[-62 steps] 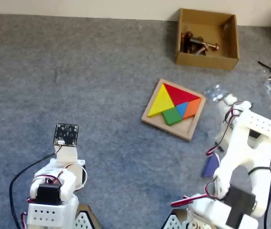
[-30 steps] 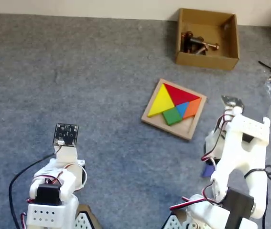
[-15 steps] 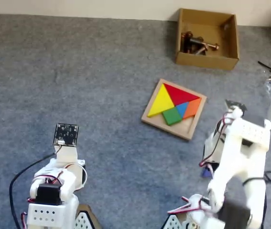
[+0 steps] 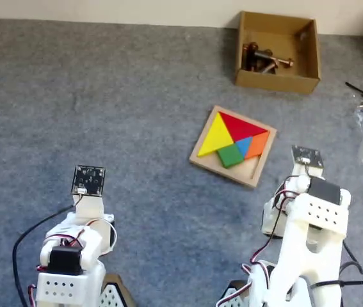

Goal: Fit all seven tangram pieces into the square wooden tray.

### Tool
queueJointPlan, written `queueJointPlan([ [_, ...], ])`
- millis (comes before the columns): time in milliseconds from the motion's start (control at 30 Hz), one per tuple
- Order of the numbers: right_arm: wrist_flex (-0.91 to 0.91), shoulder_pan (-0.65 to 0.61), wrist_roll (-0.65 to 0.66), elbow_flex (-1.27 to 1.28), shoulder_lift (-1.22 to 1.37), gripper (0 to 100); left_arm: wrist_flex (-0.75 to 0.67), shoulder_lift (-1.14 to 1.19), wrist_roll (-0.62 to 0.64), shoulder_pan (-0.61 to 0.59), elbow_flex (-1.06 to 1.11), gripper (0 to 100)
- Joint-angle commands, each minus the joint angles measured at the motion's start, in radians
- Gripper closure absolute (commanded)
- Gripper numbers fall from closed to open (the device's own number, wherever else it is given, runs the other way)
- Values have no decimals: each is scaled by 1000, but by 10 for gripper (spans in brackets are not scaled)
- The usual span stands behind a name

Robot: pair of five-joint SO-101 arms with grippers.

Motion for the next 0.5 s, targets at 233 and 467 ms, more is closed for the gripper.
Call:
queueJointPlan([
  [233,-58,7,-60,1,-27,978,-3,-7,8,16,19,995],
  [467,-59,1,-77,45,-27,789,-3,-7,8,16,19,995],
])
